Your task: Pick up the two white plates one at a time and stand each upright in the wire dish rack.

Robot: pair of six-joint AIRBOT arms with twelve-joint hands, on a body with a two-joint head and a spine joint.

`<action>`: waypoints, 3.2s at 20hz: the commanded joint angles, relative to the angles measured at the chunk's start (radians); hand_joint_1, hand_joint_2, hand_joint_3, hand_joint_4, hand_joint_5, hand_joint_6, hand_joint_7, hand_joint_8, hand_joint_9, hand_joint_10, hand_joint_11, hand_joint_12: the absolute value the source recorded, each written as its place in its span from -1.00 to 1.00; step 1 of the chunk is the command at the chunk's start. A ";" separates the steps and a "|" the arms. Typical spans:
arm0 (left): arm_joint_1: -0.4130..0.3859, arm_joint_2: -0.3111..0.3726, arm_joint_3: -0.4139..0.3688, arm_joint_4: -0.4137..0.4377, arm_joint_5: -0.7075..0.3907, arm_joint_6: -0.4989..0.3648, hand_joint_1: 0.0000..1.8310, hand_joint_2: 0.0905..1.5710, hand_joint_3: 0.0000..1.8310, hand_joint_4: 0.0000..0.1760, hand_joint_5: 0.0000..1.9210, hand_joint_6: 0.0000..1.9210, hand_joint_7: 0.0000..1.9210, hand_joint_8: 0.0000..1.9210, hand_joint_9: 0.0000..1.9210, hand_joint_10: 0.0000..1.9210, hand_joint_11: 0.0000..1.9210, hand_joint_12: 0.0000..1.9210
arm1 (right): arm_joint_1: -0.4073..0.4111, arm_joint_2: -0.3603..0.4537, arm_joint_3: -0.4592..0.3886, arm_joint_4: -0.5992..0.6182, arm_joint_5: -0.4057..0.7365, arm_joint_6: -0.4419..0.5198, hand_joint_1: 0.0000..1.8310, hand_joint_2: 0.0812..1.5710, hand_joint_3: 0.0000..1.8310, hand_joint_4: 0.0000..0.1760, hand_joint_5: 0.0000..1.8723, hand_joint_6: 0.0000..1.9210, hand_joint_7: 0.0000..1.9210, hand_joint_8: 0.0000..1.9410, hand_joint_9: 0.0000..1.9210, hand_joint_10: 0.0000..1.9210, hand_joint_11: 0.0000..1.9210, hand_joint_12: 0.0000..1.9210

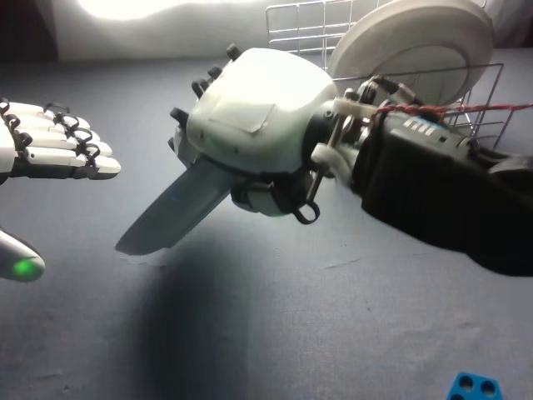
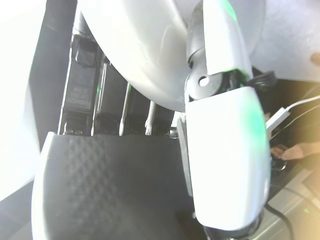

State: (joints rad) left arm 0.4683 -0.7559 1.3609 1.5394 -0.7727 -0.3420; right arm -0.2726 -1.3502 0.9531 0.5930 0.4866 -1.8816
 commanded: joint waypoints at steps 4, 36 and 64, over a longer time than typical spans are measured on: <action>-0.011 0.009 0.008 -0.053 -0.019 -0.007 -1.00 0.30 -1.00 -1.00 -1.00 -1.00 -1.00 -1.00 -1.00 -1.00 -1.00 -1.00 | 0.085 0.056 -0.045 0.079 0.064 -0.007 0.35 0.34 -1.00 -0.67 0.12 -0.07 0.13 -0.18 0.27 -0.96 -0.18 -0.10; 0.016 0.027 -0.053 -0.021 -0.027 -0.008 -1.00 0.29 -1.00 -1.00 -1.00 -1.00 -1.00 -1.00 -1.00 -1.00 -1.00 -1.00 | 0.298 0.356 -0.010 0.529 -0.181 0.232 0.35 0.34 -1.00 -0.68 0.13 -0.07 0.13 -0.18 0.28 -0.99 -0.20 -0.11; 0.011 0.019 -0.074 0.005 -0.026 -0.008 -1.00 0.29 -1.00 -1.00 -1.00 -1.00 -1.00 -1.00 -1.00 -1.00 -1.00 -1.00 | 0.208 0.331 0.130 0.531 -0.282 0.195 0.35 0.33 -1.00 -0.69 0.13 -0.08 0.15 -0.20 0.27 -0.97 -0.20 -0.13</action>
State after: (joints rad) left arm 0.4892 -0.7403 1.2869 1.5967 -0.7807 -0.3489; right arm -0.0742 -1.0248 1.0809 1.1294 0.1440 -1.6985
